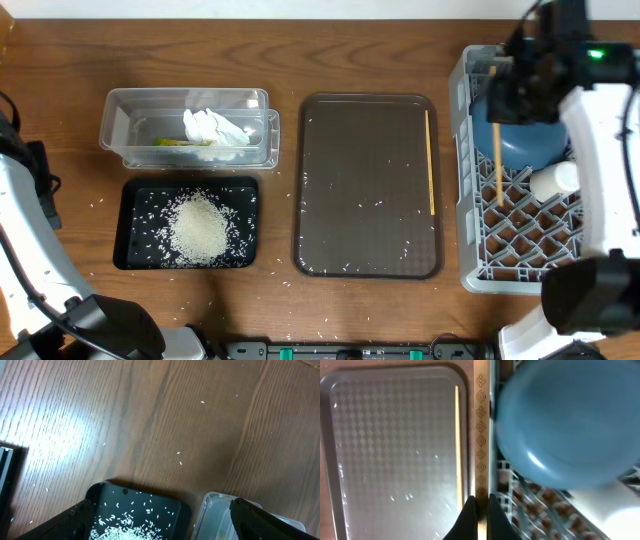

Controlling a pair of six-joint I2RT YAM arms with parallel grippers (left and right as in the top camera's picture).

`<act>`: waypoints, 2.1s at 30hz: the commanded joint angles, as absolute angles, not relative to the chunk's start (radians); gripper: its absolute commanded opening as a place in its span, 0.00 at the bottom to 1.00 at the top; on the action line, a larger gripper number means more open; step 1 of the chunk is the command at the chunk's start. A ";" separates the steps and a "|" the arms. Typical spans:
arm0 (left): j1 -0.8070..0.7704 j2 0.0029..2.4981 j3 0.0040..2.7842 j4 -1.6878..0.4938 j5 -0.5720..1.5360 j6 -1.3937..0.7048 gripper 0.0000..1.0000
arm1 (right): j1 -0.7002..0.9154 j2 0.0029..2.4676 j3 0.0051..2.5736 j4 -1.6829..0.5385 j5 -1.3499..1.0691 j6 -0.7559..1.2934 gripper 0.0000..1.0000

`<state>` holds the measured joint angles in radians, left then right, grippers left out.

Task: Sort waste into correct bins and load items into the dishwasher rack
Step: 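Carry the chopstick into the rack and release it upright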

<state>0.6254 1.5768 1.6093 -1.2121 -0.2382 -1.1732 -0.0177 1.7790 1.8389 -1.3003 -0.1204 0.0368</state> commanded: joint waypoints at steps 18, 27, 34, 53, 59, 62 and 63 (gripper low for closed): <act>0.627 1.579 1.607 -1.218 -0.244 -1.163 0.89 | -0.053 1.792 1.461 -1.086 -0.183 -0.102 0.01; 0.627 1.579 1.607 -1.218 -0.244 -1.163 0.89 | -0.106 1.792 1.439 -1.057 -0.184 -0.097 0.01; 0.627 1.579 1.607 -1.219 -0.244 -1.163 0.89 | -0.146 1.792 1.437 -1.047 -0.242 -0.104 0.01; 0.627 1.579 1.607 -1.218 -0.244 -1.163 0.89 | -0.137 1.787 1.400 -1.034 -0.259 -0.051 0.61; 0.627 1.579 1.607 -1.218 -0.244 -1.163 0.89 | -0.137 1.724 1.489 -1.107 -0.269 -0.027 0.62; 0.627 1.579 1.607 -1.219 -0.244 -1.163 0.89 | -0.137 1.664 1.537 -1.129 -0.302 -0.023 0.69; 0.627 1.579 1.607 -1.218 -0.244 -1.163 0.89 | -0.137 1.641 1.549 -1.130 -0.326 -0.023 0.72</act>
